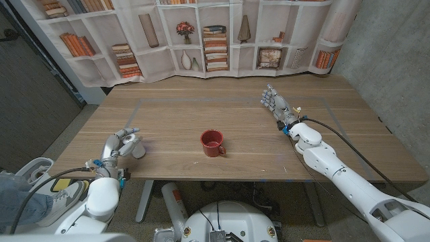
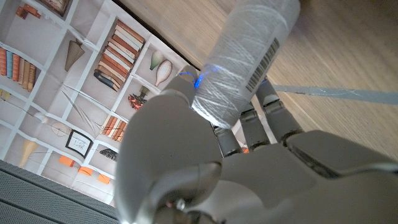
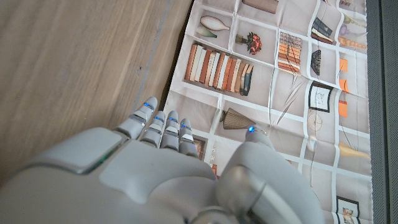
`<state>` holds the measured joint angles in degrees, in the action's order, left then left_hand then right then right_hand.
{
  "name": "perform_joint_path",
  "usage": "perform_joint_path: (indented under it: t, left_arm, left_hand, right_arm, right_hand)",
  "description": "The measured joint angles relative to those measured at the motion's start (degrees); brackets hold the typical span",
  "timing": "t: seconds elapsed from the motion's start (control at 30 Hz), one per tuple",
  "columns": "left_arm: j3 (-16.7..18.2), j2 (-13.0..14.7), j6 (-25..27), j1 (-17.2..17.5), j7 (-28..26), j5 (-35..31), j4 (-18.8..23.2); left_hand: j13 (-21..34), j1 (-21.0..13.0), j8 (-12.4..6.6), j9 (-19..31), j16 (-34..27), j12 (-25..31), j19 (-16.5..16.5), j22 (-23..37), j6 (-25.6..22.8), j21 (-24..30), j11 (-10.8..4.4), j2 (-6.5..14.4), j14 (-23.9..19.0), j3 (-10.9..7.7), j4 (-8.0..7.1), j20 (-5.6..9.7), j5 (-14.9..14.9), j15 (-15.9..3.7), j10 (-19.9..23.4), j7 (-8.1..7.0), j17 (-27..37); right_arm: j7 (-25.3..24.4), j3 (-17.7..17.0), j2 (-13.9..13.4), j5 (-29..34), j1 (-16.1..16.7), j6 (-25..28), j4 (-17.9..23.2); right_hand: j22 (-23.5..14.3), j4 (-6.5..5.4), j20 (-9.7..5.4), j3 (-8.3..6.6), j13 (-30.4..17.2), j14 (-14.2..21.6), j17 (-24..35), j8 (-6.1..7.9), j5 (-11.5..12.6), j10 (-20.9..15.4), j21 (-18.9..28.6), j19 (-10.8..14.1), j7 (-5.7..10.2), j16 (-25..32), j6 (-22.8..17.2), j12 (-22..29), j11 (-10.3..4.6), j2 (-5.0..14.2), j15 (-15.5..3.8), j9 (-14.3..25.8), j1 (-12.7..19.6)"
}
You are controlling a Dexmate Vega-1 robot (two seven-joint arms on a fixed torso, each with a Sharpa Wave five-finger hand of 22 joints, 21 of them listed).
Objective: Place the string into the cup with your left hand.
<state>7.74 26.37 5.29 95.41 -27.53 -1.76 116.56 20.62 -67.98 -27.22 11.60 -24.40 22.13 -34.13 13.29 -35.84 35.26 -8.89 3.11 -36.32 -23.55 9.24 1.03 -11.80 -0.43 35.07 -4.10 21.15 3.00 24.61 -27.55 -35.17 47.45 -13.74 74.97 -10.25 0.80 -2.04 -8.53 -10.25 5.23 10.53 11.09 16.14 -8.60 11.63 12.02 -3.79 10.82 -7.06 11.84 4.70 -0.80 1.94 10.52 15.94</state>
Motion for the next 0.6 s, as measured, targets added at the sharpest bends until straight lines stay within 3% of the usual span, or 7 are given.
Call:
perform_joint_path:
  t: [0.6]
  left_arm:
    - [1.03,1.1,0.78,-0.66,2.1,0.64,1.84]
  left_hand:
    - [1.17,-0.31,0.0,0.0,0.01,0.0,-0.06,-0.28,-0.31,1.35,0.61,-0.31,-0.69,0.23,-0.75,0.06,0.0,-0.09,0.61,0.32,1.06]
  right_arm:
    - [-1.26,-0.62,-0.76,0.0,1.61,0.06,2.58]
  right_hand:
    - [-0.3,0.15,0.0,0.15,0.0,0.0,0.0,0.0,0.0,0.0,0.0,0.0,0.0,0.0,0.0,0.01,0.0,0.39,0.0,0.0,-0.39]
